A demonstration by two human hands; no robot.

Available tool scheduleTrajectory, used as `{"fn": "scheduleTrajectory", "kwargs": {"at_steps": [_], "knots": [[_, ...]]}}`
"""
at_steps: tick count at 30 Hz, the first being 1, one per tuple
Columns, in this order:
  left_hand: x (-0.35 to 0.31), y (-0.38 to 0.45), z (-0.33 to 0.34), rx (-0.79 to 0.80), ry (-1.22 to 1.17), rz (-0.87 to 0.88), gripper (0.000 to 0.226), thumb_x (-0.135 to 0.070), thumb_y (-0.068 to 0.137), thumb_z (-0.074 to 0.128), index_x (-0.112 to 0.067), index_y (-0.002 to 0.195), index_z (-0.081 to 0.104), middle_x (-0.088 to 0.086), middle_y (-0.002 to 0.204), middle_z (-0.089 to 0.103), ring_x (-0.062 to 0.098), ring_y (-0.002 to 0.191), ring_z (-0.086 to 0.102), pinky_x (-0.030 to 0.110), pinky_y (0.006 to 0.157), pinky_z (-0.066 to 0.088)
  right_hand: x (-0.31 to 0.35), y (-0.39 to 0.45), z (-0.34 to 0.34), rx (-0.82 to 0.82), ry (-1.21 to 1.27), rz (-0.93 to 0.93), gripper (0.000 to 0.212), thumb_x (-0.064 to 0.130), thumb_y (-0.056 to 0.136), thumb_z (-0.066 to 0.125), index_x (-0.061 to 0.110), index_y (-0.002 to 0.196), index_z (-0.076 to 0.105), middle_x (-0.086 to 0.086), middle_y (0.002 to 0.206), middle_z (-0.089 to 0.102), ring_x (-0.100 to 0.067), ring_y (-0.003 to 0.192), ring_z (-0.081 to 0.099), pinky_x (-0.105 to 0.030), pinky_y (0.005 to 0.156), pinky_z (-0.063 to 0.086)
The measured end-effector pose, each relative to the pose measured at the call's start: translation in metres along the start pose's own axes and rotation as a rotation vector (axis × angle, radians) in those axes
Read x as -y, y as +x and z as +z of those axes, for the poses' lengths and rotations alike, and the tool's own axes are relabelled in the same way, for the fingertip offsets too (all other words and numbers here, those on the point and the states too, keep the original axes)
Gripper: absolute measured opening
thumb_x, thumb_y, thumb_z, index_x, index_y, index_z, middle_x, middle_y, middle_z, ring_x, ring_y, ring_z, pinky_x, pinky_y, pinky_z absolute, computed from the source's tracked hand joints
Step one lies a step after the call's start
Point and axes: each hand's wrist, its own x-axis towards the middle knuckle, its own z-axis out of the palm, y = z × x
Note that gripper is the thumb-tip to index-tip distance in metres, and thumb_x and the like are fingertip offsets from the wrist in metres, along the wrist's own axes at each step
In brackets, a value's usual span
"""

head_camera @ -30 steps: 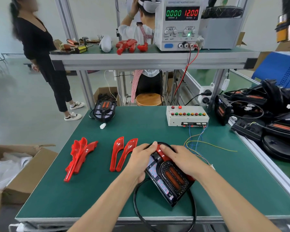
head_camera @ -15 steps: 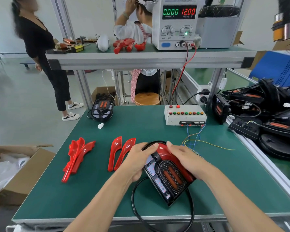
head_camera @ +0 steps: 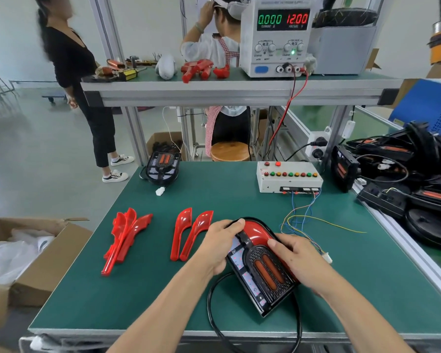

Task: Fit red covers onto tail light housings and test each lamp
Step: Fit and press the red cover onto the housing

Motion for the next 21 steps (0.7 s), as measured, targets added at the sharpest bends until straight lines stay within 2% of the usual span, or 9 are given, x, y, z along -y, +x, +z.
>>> {"fn": "scheduleTrajectory", "kwargs": {"at_steps": [4, 6, 7, 8, 10, 13, 15, 17, 21], "knots": [[-0.001, 0.002, 0.001, -0.17, 0.287, 0.112, 0.031, -0.038, 0.105, 0.054, -0.011, 0.099, 0.066, 0.002, 0.101, 0.07, 0.013, 0.094, 0.066, 0.035, 0.089, 0.054, -0.01, 0.0, 0.009, -0.116, -0.024, 0.04, 0.025, 0.036, 0.103, 0.056, 0.028, 0.091, 0.076, 0.0, 0.086, 0.078, -0.01, 0.074, 0.069, -0.032, 0.076, 0.056], [-0.008, -0.007, -0.012, -0.284, 0.498, 0.296, 0.03, -0.044, 0.103, 0.052, -0.02, 0.086, 0.06, -0.013, 0.083, 0.06, -0.001, 0.074, 0.054, 0.018, 0.074, 0.045, -0.013, 0.0, 0.012, -0.169, -0.024, 0.072, 0.028, 0.037, 0.103, 0.056, 0.025, 0.088, 0.077, -0.001, 0.082, 0.078, -0.009, 0.071, 0.067, -0.032, 0.073, 0.054], [-0.012, -0.012, -0.023, -0.368, 0.633, 0.399, 0.023, -0.04, 0.101, 0.056, -0.023, 0.086, 0.061, -0.016, 0.081, 0.059, -0.002, 0.073, 0.055, 0.013, 0.07, 0.041, -0.014, 0.001, 0.012, -0.194, -0.012, 0.09, 0.03, 0.037, 0.103, 0.056, 0.022, 0.087, 0.077, -0.002, 0.082, 0.078, -0.01, 0.07, 0.067, -0.032, 0.073, 0.053], [-0.016, -0.016, -0.037, -0.462, 0.773, 0.485, 0.014, -0.033, 0.099, 0.061, -0.023, 0.09, 0.065, -0.014, 0.084, 0.061, -0.001, 0.077, 0.057, 0.013, 0.07, 0.04, -0.015, 0.002, 0.013, -0.215, 0.001, 0.108, 0.031, 0.035, 0.103, 0.057, 0.018, 0.086, 0.077, -0.003, 0.081, 0.078, -0.011, 0.07, 0.066, -0.033, 0.074, 0.052], [-0.025, -0.024, -0.069, -0.64, 1.049, 0.531, 0.007, -0.023, 0.097, 0.064, -0.018, 0.099, 0.068, -0.006, 0.097, 0.061, 0.011, 0.085, 0.06, 0.028, 0.076, 0.045, -0.014, 0.004, 0.015, -0.233, -0.005, 0.146, 0.034, 0.035, 0.102, 0.058, 0.013, 0.085, 0.077, -0.002, 0.08, 0.078, -0.011, 0.07, 0.067, -0.033, 0.074, 0.052], [-0.044, -0.036, -0.116, -0.838, 1.306, 0.395, 0.018, -0.022, 0.097, 0.064, -0.011, 0.11, 0.067, 0.008, 0.113, 0.058, 0.032, 0.101, 0.059, 0.042, 0.08, 0.049, -0.012, 0.007, 0.015, -0.226, -0.07, 0.173, 0.036, 0.037, 0.101, 0.059, 0.01, 0.084, 0.075, -0.003, 0.079, 0.077, -0.015, 0.07, 0.069, -0.034, 0.077, 0.053], [-0.052, -0.046, -0.144, -0.933, 1.353, 0.313, 0.022, -0.023, 0.097, 0.063, -0.007, 0.112, 0.066, 0.014, 0.114, 0.056, 0.037, 0.104, 0.056, 0.044, 0.081, 0.047, -0.011, 0.009, 0.015, -0.227, -0.125, 0.17, 0.038, 0.039, 0.1, 0.06, 0.009, 0.082, 0.074, -0.004, 0.077, 0.077, -0.022, 0.074, 0.069, -0.037, 0.081, 0.054], [-0.056, -0.056, -0.167, -1.001, 1.331, 0.209, 0.03, -0.027, 0.097, 0.062, -0.003, 0.114, 0.062, 0.018, 0.116, 0.055, 0.04, 0.106, 0.055, 0.046, 0.08, 0.048, -0.008, 0.01, 0.015, -0.232, -0.175, 0.155, 0.039, 0.041, 0.098, 0.061, 0.011, 0.076, 0.073, 0.0, 0.072, 0.075, -0.02, 0.071, 0.066, -0.034, 0.076, 0.052], [-0.053, -0.068, -0.193, -0.915, 1.396, -0.084, 0.046, -0.051, 0.093, 0.064, -0.007, 0.11, 0.062, 0.015, 0.113, 0.063, 0.037, 0.106, 0.064, 0.038, 0.075, 0.047, -0.007, 0.012, 0.016, -0.193, -0.253, 0.146, 0.045, 0.045, 0.098, 0.06, 0.004, 0.086, 0.073, -0.013, 0.084, 0.074, -0.027, 0.076, 0.067, -0.038, 0.079, 0.051]]}}
